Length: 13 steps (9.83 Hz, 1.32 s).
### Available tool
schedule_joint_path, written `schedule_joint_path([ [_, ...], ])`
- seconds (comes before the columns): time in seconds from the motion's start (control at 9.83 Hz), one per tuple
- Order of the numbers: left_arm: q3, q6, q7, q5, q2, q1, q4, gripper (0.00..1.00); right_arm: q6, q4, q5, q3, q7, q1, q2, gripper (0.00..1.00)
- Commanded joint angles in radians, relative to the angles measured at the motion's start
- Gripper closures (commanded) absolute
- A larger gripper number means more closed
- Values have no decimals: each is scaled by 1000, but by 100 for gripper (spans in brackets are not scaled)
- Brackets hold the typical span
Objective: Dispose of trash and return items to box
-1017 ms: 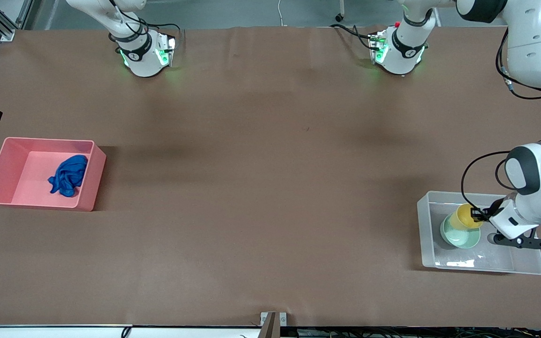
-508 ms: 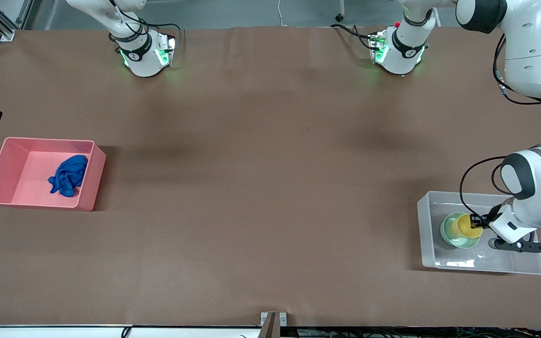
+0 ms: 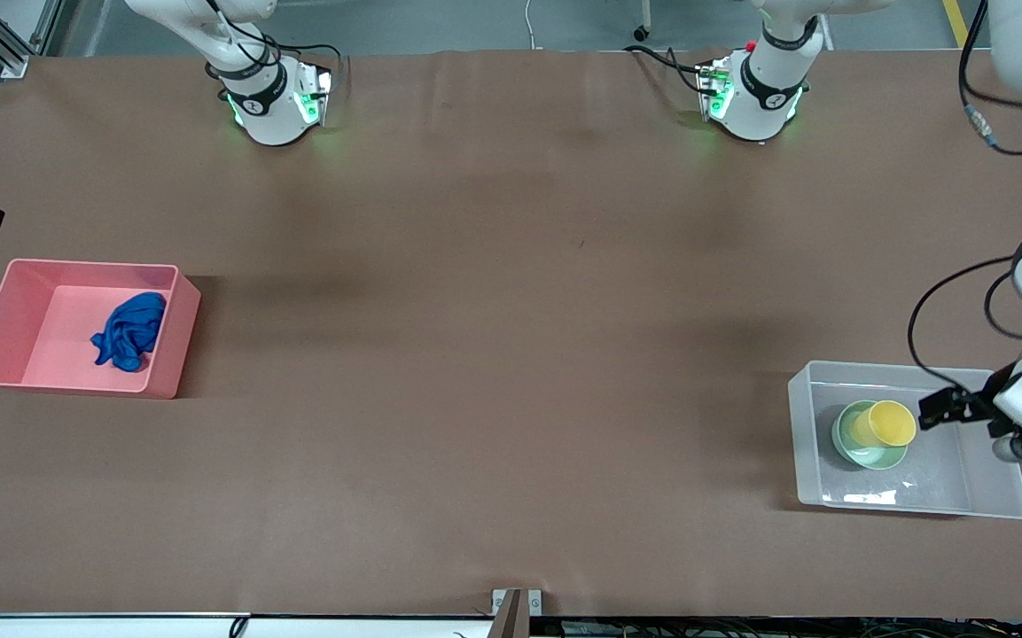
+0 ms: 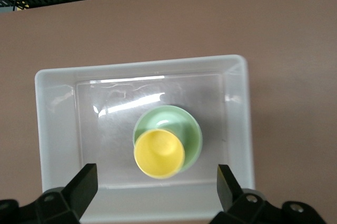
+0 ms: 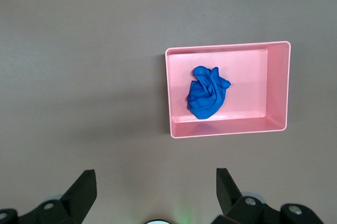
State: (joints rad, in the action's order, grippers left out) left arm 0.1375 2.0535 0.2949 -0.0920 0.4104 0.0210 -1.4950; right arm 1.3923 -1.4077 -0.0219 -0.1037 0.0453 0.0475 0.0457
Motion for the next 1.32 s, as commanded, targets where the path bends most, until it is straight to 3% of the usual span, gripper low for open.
schedule_joint_path([
  [0.0,-25,-114,-34,11,-199,5,-146,0,-4,1,-1,5,10,9,-6,0],
  [0.2,-100,-139,-170,90,-391,2,-279,0,-6,1,-1,5,10,9,-6,0],
  [0.41,-173,-270,-244,93,-472,2,-266,0,-6,0,-1,5,10,8,-6,0],
  [0.81,-174,-487,-260,90,-389,8,-10,0,4,-1,0,5,19,9,-4,0],
  [1.22,-173,-497,-346,86,-422,13,-78,0,1,1,0,5,19,9,-4,0],
])
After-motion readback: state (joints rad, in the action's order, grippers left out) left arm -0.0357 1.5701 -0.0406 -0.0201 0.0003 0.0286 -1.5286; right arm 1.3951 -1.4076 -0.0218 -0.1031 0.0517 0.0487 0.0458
